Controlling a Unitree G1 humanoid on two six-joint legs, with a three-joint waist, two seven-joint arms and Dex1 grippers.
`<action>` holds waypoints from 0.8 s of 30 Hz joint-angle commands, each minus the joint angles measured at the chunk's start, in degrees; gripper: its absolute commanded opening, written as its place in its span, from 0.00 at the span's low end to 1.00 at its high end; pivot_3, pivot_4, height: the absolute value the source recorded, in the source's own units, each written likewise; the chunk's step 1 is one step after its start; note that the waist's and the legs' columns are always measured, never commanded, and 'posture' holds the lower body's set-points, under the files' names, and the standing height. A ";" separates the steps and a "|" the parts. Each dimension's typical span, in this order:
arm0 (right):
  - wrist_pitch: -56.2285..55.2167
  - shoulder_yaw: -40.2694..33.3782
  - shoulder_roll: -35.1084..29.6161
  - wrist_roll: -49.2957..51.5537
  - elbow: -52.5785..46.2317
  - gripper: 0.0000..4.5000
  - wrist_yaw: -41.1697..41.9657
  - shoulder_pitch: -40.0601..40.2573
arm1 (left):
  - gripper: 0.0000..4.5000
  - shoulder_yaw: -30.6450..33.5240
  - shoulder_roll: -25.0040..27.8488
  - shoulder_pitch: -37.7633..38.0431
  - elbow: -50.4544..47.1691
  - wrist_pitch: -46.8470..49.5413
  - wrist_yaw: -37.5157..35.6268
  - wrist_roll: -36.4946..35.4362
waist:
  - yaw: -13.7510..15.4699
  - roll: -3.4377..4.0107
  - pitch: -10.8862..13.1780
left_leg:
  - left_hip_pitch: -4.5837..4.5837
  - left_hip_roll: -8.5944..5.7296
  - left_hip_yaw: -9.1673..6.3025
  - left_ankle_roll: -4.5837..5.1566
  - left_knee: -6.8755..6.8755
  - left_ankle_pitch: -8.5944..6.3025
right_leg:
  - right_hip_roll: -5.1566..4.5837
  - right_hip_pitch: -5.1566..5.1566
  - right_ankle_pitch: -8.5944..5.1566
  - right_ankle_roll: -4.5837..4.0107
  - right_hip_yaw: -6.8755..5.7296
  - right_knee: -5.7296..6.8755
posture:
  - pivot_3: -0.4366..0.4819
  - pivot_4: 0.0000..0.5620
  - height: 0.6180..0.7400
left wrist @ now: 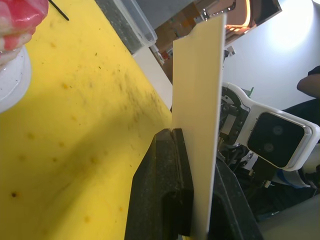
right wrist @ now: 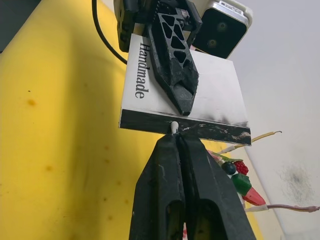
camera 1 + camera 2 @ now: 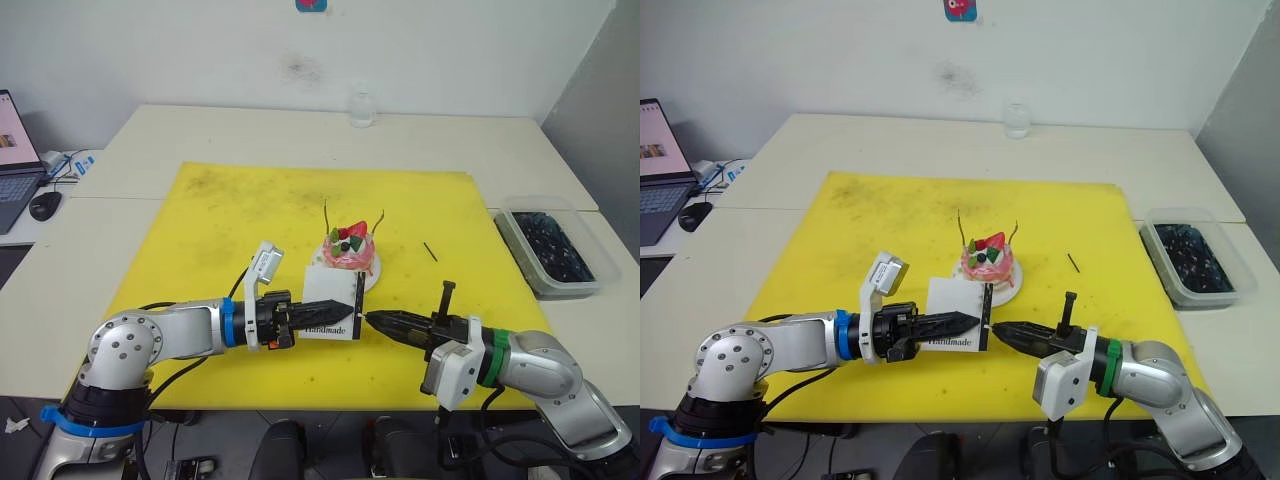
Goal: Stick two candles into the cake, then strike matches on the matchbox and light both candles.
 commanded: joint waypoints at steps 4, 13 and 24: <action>0.53 0.52 0.43 -0.21 0.15 0.01 0.12 -0.93 | 0.00 0.49 -0.06 -0.70 -0.88 -0.06 -0.30 -3.33 | 0.00 0.00 0.00 | 0.00 0.00 0.00 0.00 0.00 0.00 | 0.00 0.00 0.00 0.00 0.00 0.00 | 0.48 0.27 1.00; 2.12 3.73 2.14 -1.30 0.67 0.01 1.03 -2.42 | 0.00 -0.85 -2.97 -1.67 -1.45 -1.99 3.09 -8.00 | 0.00 0.00 0.00 | 0.00 0.00 0.00 0.00 0.01 0.00 | 0.00 0.00 0.00 0.00 0.01 0.00 | 0.48 0.27 1.00; 0.55 1.05 -4.94 5.22 -0.95 0.01 6.16 1.13 | 0.00 10.19 9.20 -21.43 8.18 -3.20 -0.64 -7.59 | 0.66 0.17 -0.14 | 0.09 -0.09 0.14 -0.01 0.01 0.01 | 0.16 0.03 0.02 0.00 0.04 -0.02 | 0.48 0.27 1.00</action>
